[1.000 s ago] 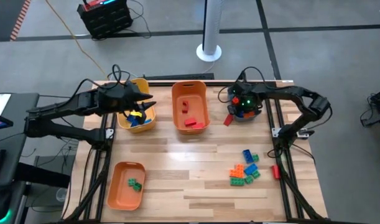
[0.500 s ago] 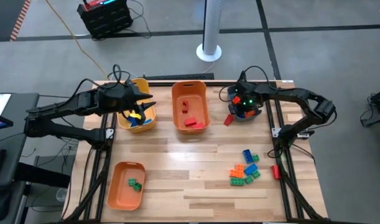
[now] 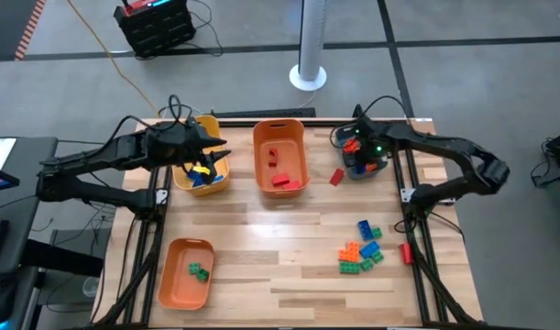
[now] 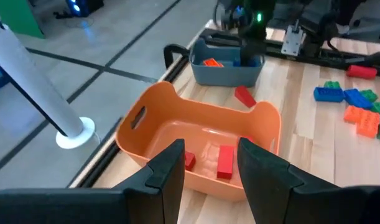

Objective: Sort blocks
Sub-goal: Put the blue game piece into the yellow bin

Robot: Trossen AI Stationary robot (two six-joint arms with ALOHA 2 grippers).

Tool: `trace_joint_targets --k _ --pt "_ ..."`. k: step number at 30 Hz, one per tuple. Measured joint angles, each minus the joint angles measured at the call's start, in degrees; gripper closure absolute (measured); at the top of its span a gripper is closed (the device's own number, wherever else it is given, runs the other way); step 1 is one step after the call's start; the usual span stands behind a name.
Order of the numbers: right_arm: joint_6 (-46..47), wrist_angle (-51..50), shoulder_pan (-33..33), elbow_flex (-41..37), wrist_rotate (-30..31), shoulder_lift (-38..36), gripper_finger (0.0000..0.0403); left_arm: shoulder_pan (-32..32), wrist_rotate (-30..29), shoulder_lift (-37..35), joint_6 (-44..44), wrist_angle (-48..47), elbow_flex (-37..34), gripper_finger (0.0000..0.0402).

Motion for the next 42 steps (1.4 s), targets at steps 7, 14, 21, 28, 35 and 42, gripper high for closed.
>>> trace_joint_targets --k 7,14,21,28,35,42 --pt "0.8 -1.9 2.7 1.7 0.0 -9.8 0.0331 0.0 8.4 7.7 -2.3 3.5 -0.5 0.0262" --pt "-3.5 20.4 11.4 3.1 0.0 -19.7 0.0331 3.0 32.0 17.0 -16.8 22.3 -0.5 0.0262" --pt "-10.9 45.9 21.9 3.2 -0.1 -20.3 0.0331 4.1 37.5 24.7 -27.5 37.2 -0.5 0.0256" --pt "-11.2 55.7 27.1 3.3 -0.1 -15.9 0.0331 4.1 37.7 31.1 -27.1 39.1 4.6 0.02" --pt "-10.0 61.5 31.2 3.3 -0.1 -12.4 0.0331 4.1 36.4 33.0 -20.6 38.9 8.7 0.0152" --pt "-10.1 61.5 32.4 5.1 0.0 -9.8 0.0331 4.2 32.7 33.0 -16.4 39.0 9.4 0.015"
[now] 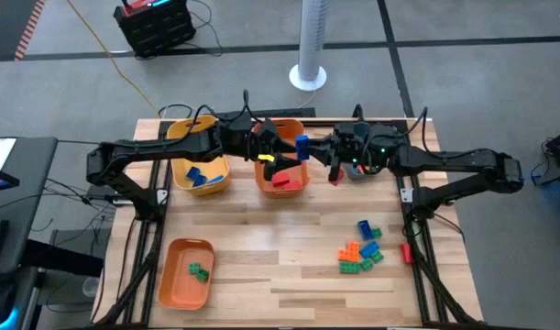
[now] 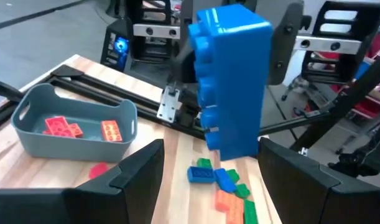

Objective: Sort blocks
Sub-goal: Put the blue game piece into the yellow bin

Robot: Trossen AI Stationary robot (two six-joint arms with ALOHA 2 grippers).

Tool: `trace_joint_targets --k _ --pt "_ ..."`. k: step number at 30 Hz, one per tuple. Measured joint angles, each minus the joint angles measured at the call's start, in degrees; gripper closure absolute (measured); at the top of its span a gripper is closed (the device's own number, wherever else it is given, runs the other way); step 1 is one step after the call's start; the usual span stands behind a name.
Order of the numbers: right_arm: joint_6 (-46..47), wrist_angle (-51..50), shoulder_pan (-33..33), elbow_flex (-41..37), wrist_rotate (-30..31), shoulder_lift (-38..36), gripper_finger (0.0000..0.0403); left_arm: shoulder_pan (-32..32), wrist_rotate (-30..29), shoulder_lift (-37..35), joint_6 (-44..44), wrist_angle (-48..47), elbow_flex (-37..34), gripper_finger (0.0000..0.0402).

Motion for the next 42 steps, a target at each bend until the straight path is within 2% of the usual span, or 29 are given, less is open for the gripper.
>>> trace_joint_targets --k 8,11,16,18,23,28,33,37,39,42 --pt "-0.8 -0.1 0.3 1.7 0.0 2.8 0.0331 0.0 -0.3 0.0 0.7 0.2 0.0 0.0162" --pt "-1.2 0.0 0.3 2.0 0.0 2.9 0.0331 0.0 -0.6 0.0 -0.2 0.1 0.0 0.0198" --pt "-2.6 -1.4 0.2 2.0 -0.2 2.7 0.0326 0.3 -1.7 0.0 -1.9 -0.1 0.0 0.0297" --pt "-3.3 -2.1 0.4 2.0 -0.7 2.7 0.0314 0.8 -1.5 0.0 -3.0 -0.2 0.0 0.0316" --pt "-4.8 -2.1 0.6 2.0 -1.5 2.6 0.0251 1.7 0.9 0.0 -4.1 -0.1 0.0 0.0316" --pt "-4.8 -4.5 -0.6 1.9 -3.1 1.6 0.0188 2.0 0.4 -1.5 -4.2 -2.6 0.0 0.0316" --pt "-5.3 -10.3 -2.0 1.9 -3.2 -1.7 0.0158 3.0 1.4 -5.8 -2.7 -15.0 0.0 0.0294" --pt "-6.3 -18.3 -4.5 1.9 -1.3 -5.4 0.0155 4.1 2.2 -11.3 0.7 -34.7 0.0 0.0291" --pt "-6.3 -22.5 -5.8 1.9 -0.2 -7.1 0.0154 5.0 0.0 -14.3 2.2 -46.7 -0.4 0.0299" --pt "-5.9 -27.8 -7.8 1.9 0.2 -8.8 0.0154 7.0 -8.4 -18.5 2.8 -61.0 -1.9 0.0305"
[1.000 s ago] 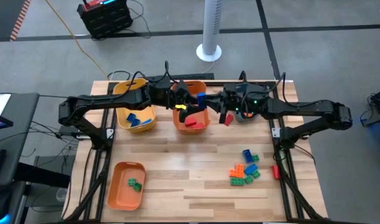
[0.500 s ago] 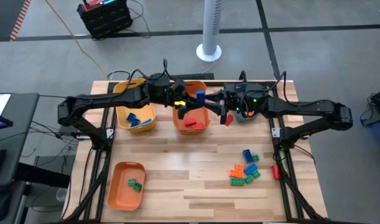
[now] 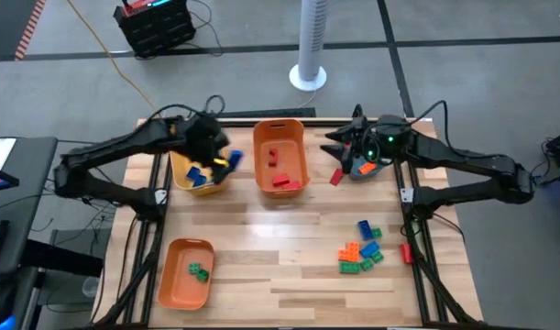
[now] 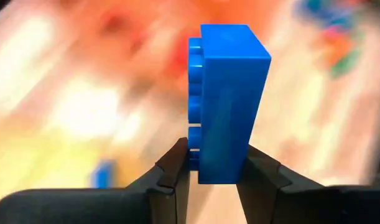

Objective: Sort blocks
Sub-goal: Put the blue game piece into the yellow bin

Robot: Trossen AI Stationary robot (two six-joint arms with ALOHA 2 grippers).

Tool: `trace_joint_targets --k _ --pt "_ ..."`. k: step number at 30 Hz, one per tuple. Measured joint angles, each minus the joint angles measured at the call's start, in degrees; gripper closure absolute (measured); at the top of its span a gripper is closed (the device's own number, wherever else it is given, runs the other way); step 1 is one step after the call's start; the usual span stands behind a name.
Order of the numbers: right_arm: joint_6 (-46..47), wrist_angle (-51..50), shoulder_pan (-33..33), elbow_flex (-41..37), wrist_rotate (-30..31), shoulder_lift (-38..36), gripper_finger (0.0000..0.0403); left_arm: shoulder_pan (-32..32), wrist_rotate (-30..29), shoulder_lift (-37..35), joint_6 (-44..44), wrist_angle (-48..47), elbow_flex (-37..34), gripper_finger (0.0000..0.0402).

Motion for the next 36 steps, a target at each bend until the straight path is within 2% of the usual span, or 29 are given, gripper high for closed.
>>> trace_joint_targets --k 2,4,11,16,19,23,26,30,33,36 --pt "0.0 -0.7 -0.6 0.0 0.2 -0.6 0.0154 1.8 -5.1 -2.4 0.6 -7.2 -1.5 0.0304" --pt "-0.1 -1.3 -0.9 0.0 0.2 -0.9 0.0154 4.1 -6.9 -4.2 1.7 -11.0 -4.1 0.03" --pt "-0.4 -0.3 -1.0 0.0 0.2 0.7 0.0154 11.1 -6.6 -4.9 3.6 -11.1 -19.0 0.0295" --pt "0.0 -0.3 0.3 0.0 0.1 1.3 0.0154 11.9 -5.5 -2.8 7.5 -12.3 -23.9 0.0272" --pt "0.0 -0.1 1.0 0.0 -0.1 1.2 0.0154 11.4 -7.7 -1.4 12.8 -17.6 -24.0 0.0248" --pt "0.0 0.6 0.8 0.0 -0.2 1.3 0.0154 10.5 -15.7 -0.2 18.3 -23.5 -24.1 0.0228" --pt "0.3 1.0 0.8 0.0 -0.1 1.2 0.0154 10.5 -20.8 -0.2 18.9 -24.7 -23.9 0.0224" --pt "3.4 -0.1 0.8 0.0 -0.2 1.2 0.0154 10.5 -23.6 -0.4 20.9 -24.8 -21.3 0.0223" --pt "6.5 -6.2 1.8 0.0 -0.9 0.2 0.0154 10.5 -26.7 -0.6 22.7 -24.7 -17.9 0.0223" --pt "10.3 -16.6 3.9 0.8 -1.4 0.3 0.0156 10.5 -27.0 -0.7 24.4 -23.6 -12.9 0.0223"
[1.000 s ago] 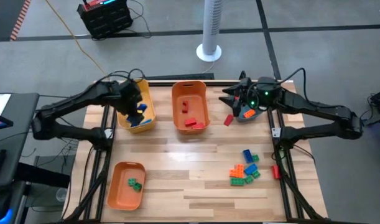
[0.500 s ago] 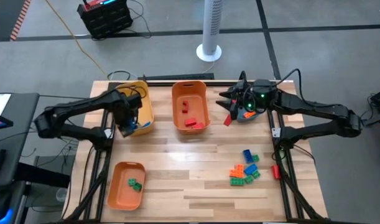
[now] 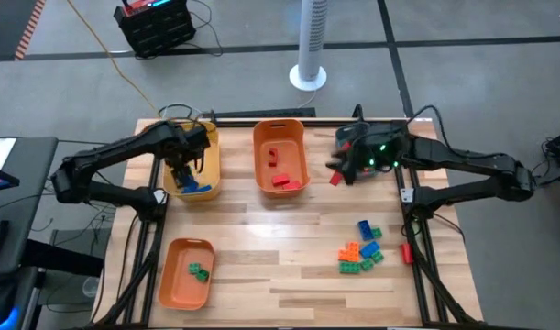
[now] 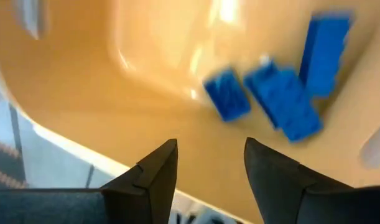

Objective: Sort blocks
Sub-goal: Put the blue game piece into the yellow bin

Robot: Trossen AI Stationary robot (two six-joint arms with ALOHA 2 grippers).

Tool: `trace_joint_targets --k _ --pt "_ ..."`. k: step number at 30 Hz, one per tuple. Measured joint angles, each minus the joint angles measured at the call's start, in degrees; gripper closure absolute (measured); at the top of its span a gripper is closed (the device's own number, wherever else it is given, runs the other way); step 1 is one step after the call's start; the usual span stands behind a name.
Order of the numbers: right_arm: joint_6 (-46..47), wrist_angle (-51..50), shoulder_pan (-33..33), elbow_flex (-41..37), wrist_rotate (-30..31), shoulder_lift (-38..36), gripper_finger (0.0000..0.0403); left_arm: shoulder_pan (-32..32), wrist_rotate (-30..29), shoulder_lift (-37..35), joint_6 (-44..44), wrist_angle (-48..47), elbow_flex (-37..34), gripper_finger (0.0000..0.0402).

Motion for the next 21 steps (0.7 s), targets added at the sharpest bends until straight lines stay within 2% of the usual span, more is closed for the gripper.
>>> trace_joint_targets --k 4,6,9,12,16,21 --pt "6.3 -12.5 2.3 0.1 -0.2 3.1 0.0162 0.0 1.2 -0.7 2.6 6.7 6.8 0.0223" --pt "9.6 -15.4 3.4 -0.4 -0.5 5.4 0.0165 0.0 3.1 -0.8 2.7 11.6 9.4 0.0223" --pt "18.6 -19.7 6.0 -0.6 -4.0 9.4 0.0168 0.0 6.6 -0.7 1.0 17.4 12.1 0.0223" --pt "30.4 -24.2 10.7 -0.6 -6.5 12.5 0.0168 0.0 11.3 -0.7 -0.2 20.7 13.2 0.0223" --pt "45.0 -30.0 18.8 -0.6 -4.1 15.5 0.0168 0.0 17.7 -0.7 1.9 21.4 13.3 0.0223" --pt "56.5 -33.2 24.0 -1.7 -3.2 18.1 0.0168 0.0 24.2 -0.7 7.4 22.1 13.3 0.0223"
